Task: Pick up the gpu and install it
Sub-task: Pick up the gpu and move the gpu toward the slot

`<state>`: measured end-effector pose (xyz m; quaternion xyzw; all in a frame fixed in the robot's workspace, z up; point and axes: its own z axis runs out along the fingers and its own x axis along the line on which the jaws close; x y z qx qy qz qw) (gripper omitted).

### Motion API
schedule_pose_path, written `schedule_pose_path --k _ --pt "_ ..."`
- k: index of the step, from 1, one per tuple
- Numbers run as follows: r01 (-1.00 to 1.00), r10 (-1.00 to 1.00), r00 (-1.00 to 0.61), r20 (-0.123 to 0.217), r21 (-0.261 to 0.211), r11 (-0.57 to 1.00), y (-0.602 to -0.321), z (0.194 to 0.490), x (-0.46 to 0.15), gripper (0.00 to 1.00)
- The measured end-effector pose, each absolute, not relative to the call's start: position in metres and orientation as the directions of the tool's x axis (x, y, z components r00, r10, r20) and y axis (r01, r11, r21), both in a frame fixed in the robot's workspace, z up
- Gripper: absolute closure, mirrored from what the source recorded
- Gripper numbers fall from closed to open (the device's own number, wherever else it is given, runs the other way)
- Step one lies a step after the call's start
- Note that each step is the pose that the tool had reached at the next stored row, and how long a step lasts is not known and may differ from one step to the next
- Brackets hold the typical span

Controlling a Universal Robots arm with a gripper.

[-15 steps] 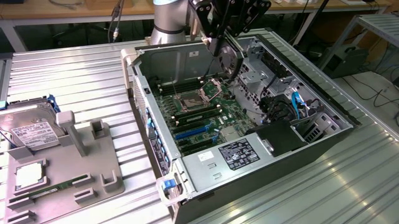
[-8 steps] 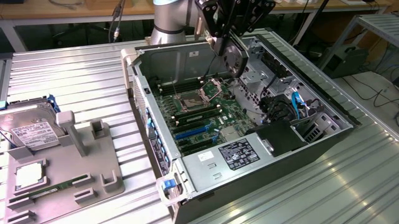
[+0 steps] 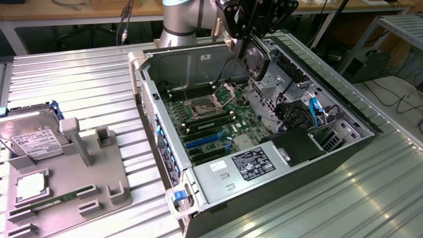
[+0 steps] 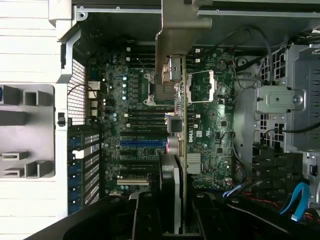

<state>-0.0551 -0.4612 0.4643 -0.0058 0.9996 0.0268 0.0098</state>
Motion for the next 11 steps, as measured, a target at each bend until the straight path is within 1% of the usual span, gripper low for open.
schedule_pose_path --k 11 --pt "-0.012 -0.011 -1.0 -0.02 0.053 0.998 -0.4611 0.4639 -0.0437 0.72"
